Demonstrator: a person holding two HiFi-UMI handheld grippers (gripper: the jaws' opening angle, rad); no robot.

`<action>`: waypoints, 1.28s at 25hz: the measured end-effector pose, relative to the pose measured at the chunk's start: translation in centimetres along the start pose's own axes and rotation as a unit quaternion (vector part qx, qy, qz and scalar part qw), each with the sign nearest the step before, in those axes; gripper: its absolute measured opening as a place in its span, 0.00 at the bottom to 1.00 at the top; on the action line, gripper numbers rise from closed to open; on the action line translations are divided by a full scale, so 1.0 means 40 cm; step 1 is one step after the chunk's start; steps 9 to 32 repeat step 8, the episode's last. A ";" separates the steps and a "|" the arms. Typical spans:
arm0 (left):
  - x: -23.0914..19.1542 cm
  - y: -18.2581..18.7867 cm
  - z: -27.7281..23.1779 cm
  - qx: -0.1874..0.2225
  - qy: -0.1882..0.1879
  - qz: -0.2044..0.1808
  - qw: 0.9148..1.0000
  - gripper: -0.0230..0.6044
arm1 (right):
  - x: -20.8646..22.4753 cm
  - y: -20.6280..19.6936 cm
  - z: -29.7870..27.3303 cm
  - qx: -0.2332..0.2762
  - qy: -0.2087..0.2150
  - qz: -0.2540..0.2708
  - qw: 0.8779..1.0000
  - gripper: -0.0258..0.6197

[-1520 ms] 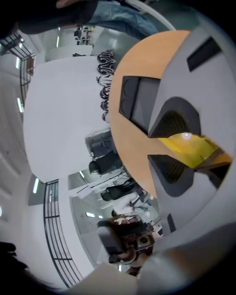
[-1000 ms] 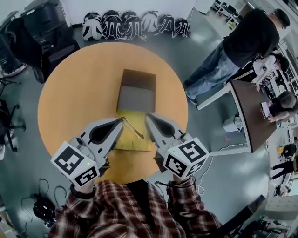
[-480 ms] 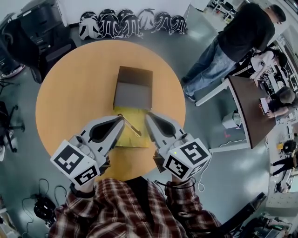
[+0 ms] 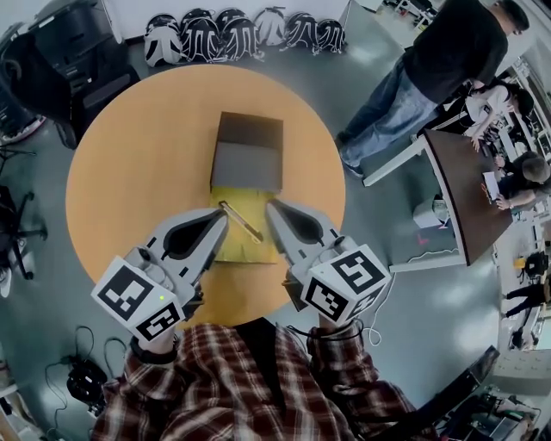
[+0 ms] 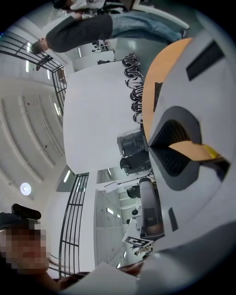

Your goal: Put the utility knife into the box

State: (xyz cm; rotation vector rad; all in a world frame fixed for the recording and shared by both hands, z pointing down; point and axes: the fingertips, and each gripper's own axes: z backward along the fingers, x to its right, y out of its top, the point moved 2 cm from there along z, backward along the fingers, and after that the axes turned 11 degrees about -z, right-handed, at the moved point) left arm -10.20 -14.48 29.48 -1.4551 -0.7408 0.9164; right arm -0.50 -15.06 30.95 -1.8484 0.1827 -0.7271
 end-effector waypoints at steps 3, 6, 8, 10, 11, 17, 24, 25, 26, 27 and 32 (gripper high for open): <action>-0.005 -0.004 0.006 -0.001 0.001 0.003 1.000 0.05 | 0.000 -0.001 -0.006 -0.001 -0.001 0.000 1.000 0.06; -0.006 -0.005 0.015 -0.003 0.002 0.003 1.000 0.05 | -0.006 -0.003 -0.010 -0.002 0.000 -0.001 1.000 0.06; -0.005 -0.006 0.019 -0.004 0.002 0.003 1.000 0.05 | -0.010 -0.005 -0.012 -0.003 0.000 -0.001 1.000 0.06; -0.005 -0.006 0.019 -0.004 0.002 0.003 1.000 0.05 | -0.010 -0.005 -0.012 -0.003 0.000 -0.001 1.000 0.06; -0.005 -0.006 0.019 -0.004 0.002 0.003 1.000 0.05 | -0.010 -0.005 -0.012 -0.003 0.000 -0.001 1.000 0.06; -0.005 -0.006 0.019 -0.004 0.002 0.003 1.000 0.05 | -0.010 -0.005 -0.012 -0.003 0.000 -0.001 1.000 0.06; -0.005 -0.006 0.019 -0.004 0.002 0.003 1.000 0.05 | -0.010 -0.005 -0.012 -0.003 0.000 -0.001 1.000 0.06; -0.005 -0.006 0.019 -0.004 0.002 0.003 1.000 0.05 | -0.010 -0.005 -0.012 -0.003 0.000 -0.001 1.000 0.06; -0.005 -0.006 0.019 -0.004 0.002 0.003 1.000 0.05 | -0.010 -0.005 -0.012 -0.003 0.000 -0.001 1.000 0.06; -0.005 -0.006 0.019 -0.004 0.002 0.003 1.000 0.05 | -0.010 -0.005 -0.012 -0.003 0.000 -0.001 1.000 0.06; -0.005 -0.006 0.019 -0.004 0.002 0.003 1.000 0.05 | -0.010 -0.005 -0.012 -0.003 0.000 -0.001 1.000 0.06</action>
